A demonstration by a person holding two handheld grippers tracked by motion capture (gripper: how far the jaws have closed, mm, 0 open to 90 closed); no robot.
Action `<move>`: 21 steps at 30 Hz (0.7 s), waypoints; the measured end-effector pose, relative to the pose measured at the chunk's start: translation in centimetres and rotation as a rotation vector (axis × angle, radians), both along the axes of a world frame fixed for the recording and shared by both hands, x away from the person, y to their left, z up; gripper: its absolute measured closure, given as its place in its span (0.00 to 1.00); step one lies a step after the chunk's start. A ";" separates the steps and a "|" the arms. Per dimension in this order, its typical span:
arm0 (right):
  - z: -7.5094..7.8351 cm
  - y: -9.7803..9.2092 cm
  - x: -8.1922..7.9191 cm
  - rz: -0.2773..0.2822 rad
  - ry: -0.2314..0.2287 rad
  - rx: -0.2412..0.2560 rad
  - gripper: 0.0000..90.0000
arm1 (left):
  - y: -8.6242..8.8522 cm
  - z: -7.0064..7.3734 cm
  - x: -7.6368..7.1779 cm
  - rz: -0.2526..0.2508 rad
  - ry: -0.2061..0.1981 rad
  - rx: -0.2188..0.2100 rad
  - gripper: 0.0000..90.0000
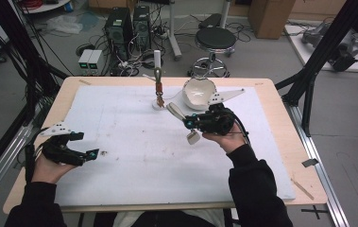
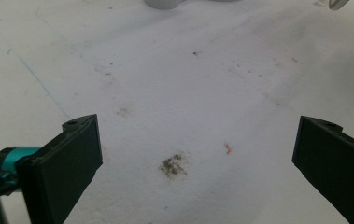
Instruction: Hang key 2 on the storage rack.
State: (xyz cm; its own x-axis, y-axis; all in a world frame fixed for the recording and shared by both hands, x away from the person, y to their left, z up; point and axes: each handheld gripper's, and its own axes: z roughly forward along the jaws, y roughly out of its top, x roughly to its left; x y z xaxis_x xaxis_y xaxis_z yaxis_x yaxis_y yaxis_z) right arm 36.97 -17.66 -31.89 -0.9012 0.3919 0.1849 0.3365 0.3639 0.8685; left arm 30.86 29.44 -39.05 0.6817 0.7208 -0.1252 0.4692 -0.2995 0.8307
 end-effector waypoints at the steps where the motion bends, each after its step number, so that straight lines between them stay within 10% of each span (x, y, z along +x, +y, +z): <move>1: 0.0 0.0 0.0 0.000 0.000 0.000 0.91 | 0.0 0.0 0.0 0.000 0.000 0.000 0.02; 15: -0.2 3.9 -0.2 0.020 -0.024 0.016 0.90 | -3.6 1.9 1.4 -0.099 -0.042 0.002 0.05; 21: 0.0 5.3 -0.1 0.036 -0.026 0.036 0.90 | -4.9 2.7 2.2 -0.149 -0.033 -0.091 0.05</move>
